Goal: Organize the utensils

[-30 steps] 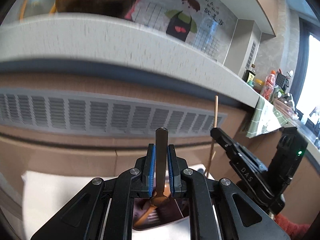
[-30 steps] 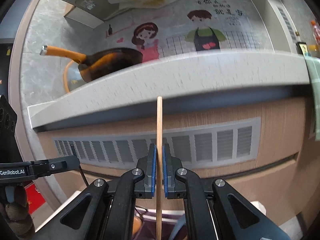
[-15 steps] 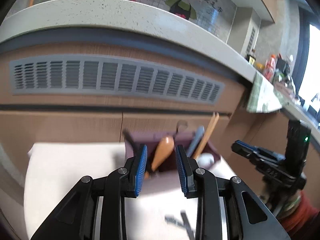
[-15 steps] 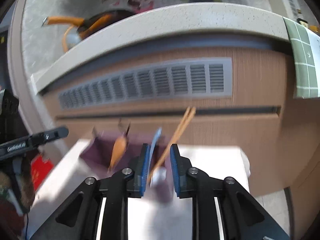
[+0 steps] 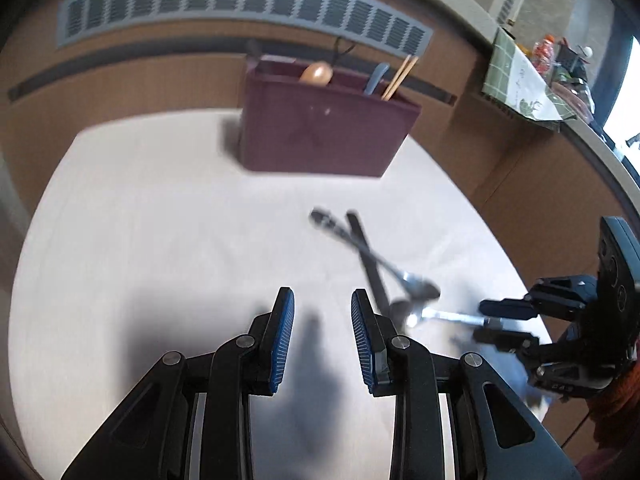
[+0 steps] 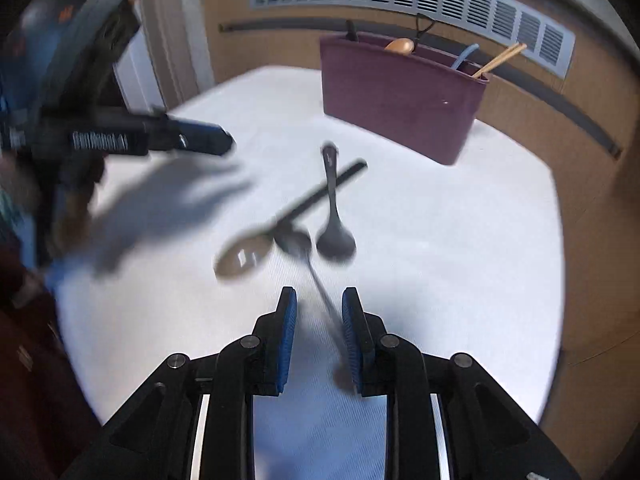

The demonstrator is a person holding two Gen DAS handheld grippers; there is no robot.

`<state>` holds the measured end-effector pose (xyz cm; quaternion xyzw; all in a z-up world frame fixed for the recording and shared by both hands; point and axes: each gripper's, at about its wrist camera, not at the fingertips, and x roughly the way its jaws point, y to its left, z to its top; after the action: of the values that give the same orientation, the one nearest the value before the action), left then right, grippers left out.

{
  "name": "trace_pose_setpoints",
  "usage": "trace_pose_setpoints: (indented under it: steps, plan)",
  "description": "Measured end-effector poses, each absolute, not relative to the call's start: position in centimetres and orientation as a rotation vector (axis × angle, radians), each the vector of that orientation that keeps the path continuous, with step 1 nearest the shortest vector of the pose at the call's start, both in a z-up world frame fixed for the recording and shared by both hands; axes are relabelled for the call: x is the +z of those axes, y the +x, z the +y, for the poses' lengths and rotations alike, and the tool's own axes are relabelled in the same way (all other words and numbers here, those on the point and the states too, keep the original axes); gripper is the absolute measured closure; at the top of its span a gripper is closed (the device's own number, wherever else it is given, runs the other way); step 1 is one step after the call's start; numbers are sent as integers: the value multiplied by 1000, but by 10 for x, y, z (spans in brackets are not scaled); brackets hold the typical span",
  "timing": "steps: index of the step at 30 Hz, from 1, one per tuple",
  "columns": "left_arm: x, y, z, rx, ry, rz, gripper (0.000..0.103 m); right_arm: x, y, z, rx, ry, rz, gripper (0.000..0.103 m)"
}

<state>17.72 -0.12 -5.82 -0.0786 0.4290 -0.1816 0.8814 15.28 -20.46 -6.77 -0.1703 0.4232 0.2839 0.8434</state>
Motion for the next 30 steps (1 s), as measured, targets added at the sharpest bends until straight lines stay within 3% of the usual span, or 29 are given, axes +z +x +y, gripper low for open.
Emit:
trace_pose_setpoints:
  steps: [5, 12, 20, 30]
  plan:
    - [-57, 167, -17, -476, -112, 902, 72, -67, 134, -242, 512, -202, 902, 81]
    - [-43, 159, -113, -805, 193, 847, 72, -56, 125, -296, 327, -65, 849, 81]
    - [-69, 154, -205, -970, 466, 865, 72, -57, 129, -368, 146, 170, 824, 80]
    - [-75, 174, -225, -903, 473, 898, 76, -71, 135, -380, 123, 241, 844, 78]
